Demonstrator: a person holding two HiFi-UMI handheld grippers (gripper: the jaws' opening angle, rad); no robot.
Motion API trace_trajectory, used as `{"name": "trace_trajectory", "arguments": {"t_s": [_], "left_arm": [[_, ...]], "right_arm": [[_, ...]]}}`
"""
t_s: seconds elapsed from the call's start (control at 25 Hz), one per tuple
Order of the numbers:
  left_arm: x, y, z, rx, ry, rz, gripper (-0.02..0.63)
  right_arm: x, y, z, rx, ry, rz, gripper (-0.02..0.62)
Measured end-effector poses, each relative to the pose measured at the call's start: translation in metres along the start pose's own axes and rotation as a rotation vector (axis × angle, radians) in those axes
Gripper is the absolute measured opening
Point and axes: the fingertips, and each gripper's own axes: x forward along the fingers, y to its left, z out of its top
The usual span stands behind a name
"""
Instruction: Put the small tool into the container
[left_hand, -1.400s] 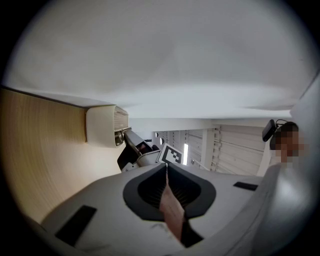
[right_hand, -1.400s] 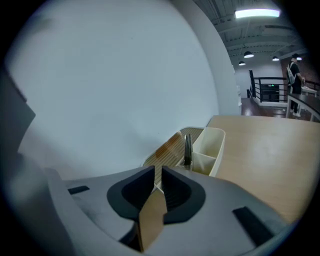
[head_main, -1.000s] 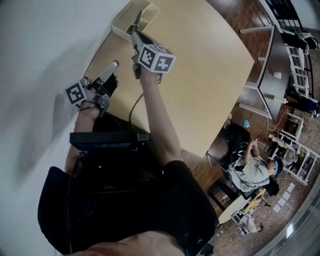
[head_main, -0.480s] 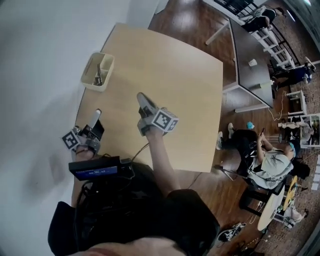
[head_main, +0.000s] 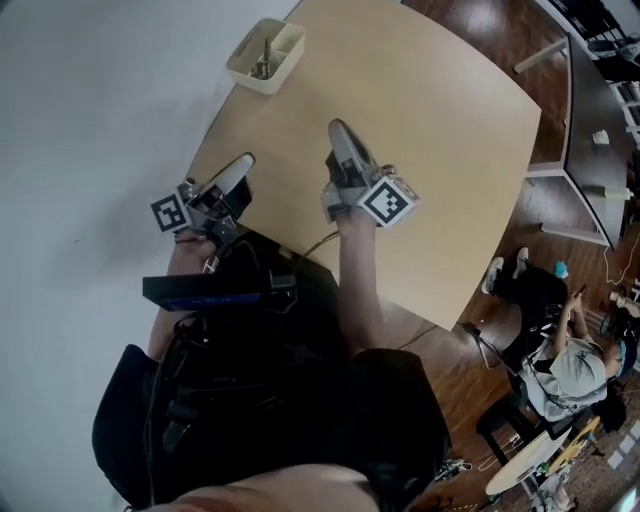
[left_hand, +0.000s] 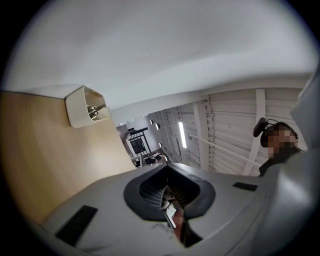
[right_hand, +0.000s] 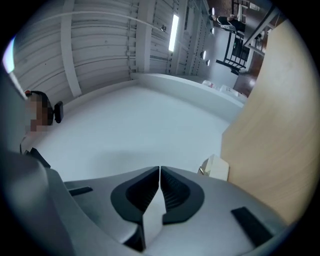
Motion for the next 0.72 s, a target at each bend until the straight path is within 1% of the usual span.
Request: {"name": "trace_trajectory", "arguments": {"t_s": [0.08, 0.16, 0.32, 0.4, 0.56, 0.64, 0.72], "left_arm": [[0.004, -0.004, 0.002, 0.029, 0.016, 0.016, 0.002], [0.010, -0.006, 0.005, 0.042, 0.017, 0.015, 0.002], [0.019, -0.023, 0.004, 0.051, 0.033, -0.015, 0.002], [0.023, -0.030, 0.002, 0.039, 0.034, -0.031, 0.002], [0.026, -0.040, 0.001, -0.004, 0.034, -0.083, 0.002], [0.033, -0.042, -0.002, -0.035, 0.060, -0.124, 0.002], [0.034, -0.037, -0.010, -0.079, 0.097, -0.152, 0.002]], "right_arm": [[0.006, 0.001, 0.006, 0.008, 0.000, 0.048, -0.013], [0.010, 0.004, 0.012, 0.026, -0.009, 0.098, -0.014], [0.002, 0.021, 0.024, 0.027, -0.043, 0.139, -0.015], [-0.002, 0.032, 0.032, 0.013, -0.063, 0.151, -0.015], [-0.013, 0.053, 0.045, -0.052, -0.112, 0.122, -0.015], [-0.022, 0.054, 0.053, -0.105, -0.145, 0.066, -0.015], [-0.032, 0.054, 0.053, -0.130, -0.175, 0.019, -0.015]]}}
